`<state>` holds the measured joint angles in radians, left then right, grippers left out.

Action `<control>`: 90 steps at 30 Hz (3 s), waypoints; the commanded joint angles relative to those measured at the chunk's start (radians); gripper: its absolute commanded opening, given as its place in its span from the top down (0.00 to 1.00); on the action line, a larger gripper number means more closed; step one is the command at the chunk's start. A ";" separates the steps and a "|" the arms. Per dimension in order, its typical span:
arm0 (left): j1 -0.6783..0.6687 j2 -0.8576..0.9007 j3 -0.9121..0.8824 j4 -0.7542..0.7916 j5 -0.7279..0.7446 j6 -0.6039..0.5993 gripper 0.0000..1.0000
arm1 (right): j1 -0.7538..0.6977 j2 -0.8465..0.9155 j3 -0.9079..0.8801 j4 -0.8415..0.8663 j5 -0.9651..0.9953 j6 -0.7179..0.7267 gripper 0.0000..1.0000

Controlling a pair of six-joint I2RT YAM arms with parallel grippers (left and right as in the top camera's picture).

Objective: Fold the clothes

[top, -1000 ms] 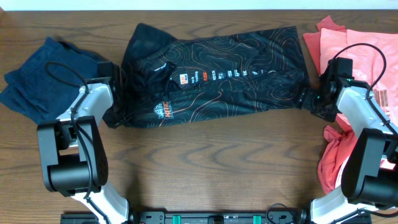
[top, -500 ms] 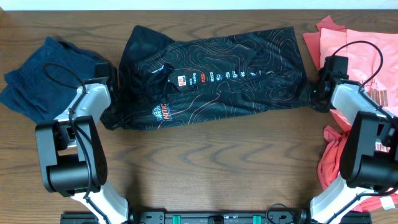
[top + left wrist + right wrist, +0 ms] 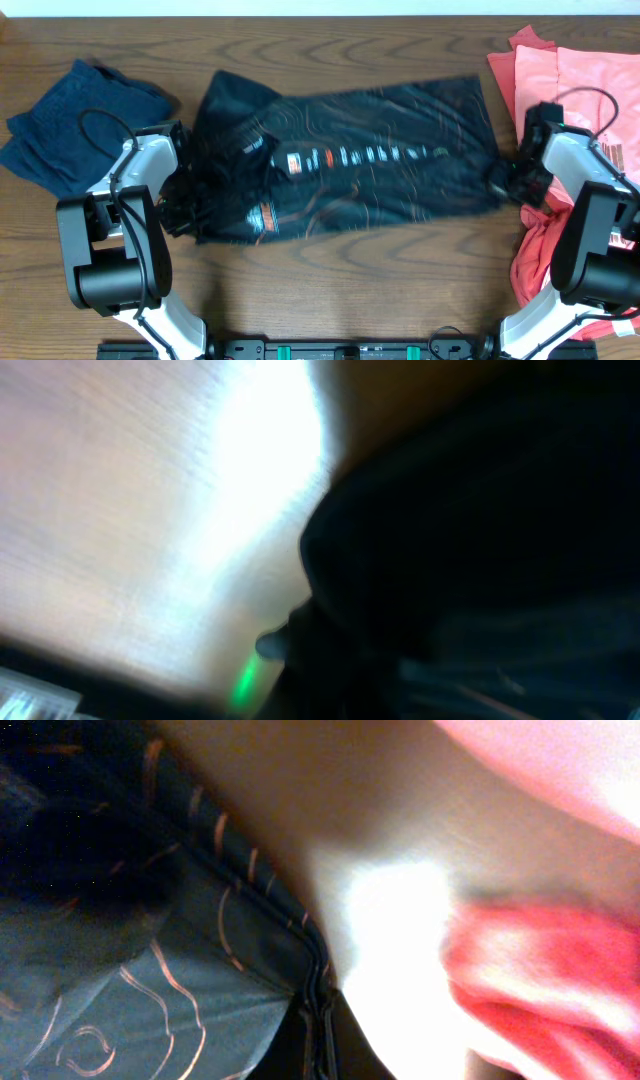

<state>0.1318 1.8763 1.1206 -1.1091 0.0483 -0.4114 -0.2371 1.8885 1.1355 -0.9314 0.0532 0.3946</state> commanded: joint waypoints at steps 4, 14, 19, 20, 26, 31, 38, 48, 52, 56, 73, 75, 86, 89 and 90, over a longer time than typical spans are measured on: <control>0.026 -0.014 -0.006 -0.103 -0.012 0.049 0.94 | -0.056 -0.065 -0.035 -0.139 0.160 0.031 0.99; 0.026 -0.291 -0.006 -0.089 0.013 0.055 0.08 | -0.024 -0.260 -0.034 -0.015 -0.061 -0.137 0.27; 0.026 -0.340 -0.004 0.017 0.095 0.058 0.08 | -0.009 -0.331 -0.034 0.050 -0.179 -0.193 0.22; 0.026 -0.340 -0.002 0.064 0.127 0.068 0.07 | -0.005 -0.341 -0.034 0.058 -0.196 -0.208 0.23; 0.017 -0.324 -0.001 0.492 0.312 0.146 0.06 | 0.025 -0.357 -0.034 0.061 -0.251 -0.257 0.25; -0.010 -0.229 0.019 0.762 0.418 0.191 0.06 | 0.044 -0.357 -0.034 0.054 -0.356 -0.333 0.20; -0.062 -0.021 0.056 1.033 0.438 0.194 0.06 | 0.044 -0.357 -0.034 0.051 -0.402 -0.293 0.04; -0.101 0.169 0.079 1.254 0.287 0.216 0.06 | 0.044 -0.357 -0.034 0.045 -0.401 -0.268 0.06; -0.106 0.210 0.087 1.257 0.249 0.229 0.08 | 0.044 -0.357 -0.034 0.049 -0.402 -0.259 0.08; -0.119 0.225 0.088 1.250 0.249 0.247 0.28 | 0.044 -0.357 -0.034 0.056 -0.401 -0.252 0.18; -0.127 0.022 0.089 1.033 0.306 0.229 0.94 | 0.094 -0.331 -0.034 0.148 -0.137 -0.279 0.26; -0.128 -0.038 0.089 0.966 0.306 0.216 0.94 | 0.119 -0.296 -0.033 0.197 -0.091 -0.279 0.21; -0.128 -0.130 0.088 0.678 0.307 0.216 0.94 | 0.132 0.026 0.074 0.536 -0.060 -0.178 0.14; -0.128 -0.130 0.088 0.625 0.306 0.216 0.94 | 0.132 0.123 0.150 0.576 -0.057 -0.178 0.13; -0.128 -0.130 0.088 0.615 0.306 0.216 0.94 | 0.133 0.146 0.169 0.583 -0.057 -0.178 0.12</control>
<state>-0.0002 1.7443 1.1992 -0.4759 0.3462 -0.1871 -0.1123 1.9846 1.2407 -0.3637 -0.0250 0.1940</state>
